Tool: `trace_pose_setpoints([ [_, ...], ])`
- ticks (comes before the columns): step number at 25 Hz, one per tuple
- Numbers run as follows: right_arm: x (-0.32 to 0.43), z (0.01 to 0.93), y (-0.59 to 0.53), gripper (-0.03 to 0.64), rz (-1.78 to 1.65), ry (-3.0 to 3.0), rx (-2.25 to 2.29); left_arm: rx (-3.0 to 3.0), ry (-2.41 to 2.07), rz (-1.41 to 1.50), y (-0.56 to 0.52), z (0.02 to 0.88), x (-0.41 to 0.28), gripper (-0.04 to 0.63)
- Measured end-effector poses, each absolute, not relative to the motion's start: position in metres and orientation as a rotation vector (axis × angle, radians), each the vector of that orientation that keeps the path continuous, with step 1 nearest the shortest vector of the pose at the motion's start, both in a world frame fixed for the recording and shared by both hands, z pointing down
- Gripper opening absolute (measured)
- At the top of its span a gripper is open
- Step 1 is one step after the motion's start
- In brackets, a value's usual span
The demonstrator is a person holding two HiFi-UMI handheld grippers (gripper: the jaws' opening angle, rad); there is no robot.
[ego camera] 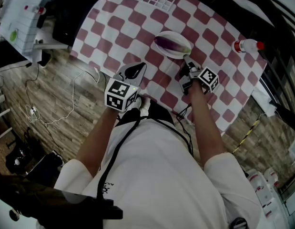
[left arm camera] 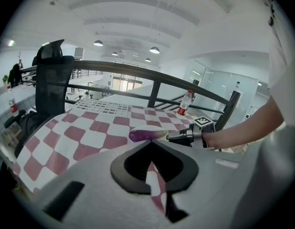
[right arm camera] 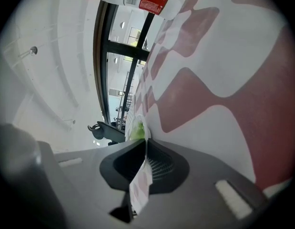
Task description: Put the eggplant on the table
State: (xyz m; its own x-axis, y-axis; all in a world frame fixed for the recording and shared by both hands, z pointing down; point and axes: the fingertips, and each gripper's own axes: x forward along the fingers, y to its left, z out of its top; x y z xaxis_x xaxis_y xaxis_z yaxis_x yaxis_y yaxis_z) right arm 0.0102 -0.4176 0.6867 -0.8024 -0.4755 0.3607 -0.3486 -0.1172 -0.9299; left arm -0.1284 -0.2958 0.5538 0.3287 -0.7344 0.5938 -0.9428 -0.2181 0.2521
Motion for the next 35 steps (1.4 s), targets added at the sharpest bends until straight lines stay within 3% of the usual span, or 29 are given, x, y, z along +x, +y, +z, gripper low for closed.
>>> trace_pose_setpoints([
  [20, 0.009, 0.7, -0.418, 0.061, -2.128, 2.197, -1.316, 2.061, -1.471, 0.452, -0.28, 0.538, -0.121, 0.002],
  [24, 0.004, 0.689, -0.418, 0.146, -2.094, 2.213, -1.238, 2.071, -1.466, 0.45, -0.275, 0.536, -0.12, 0.002],
  [35, 0.02, 0.677, -0.4, 0.153, -2.025, 2.177, -1.234, 2.104, -1.446, 0.445, -0.259, 0.534, -0.119, 0.002],
])
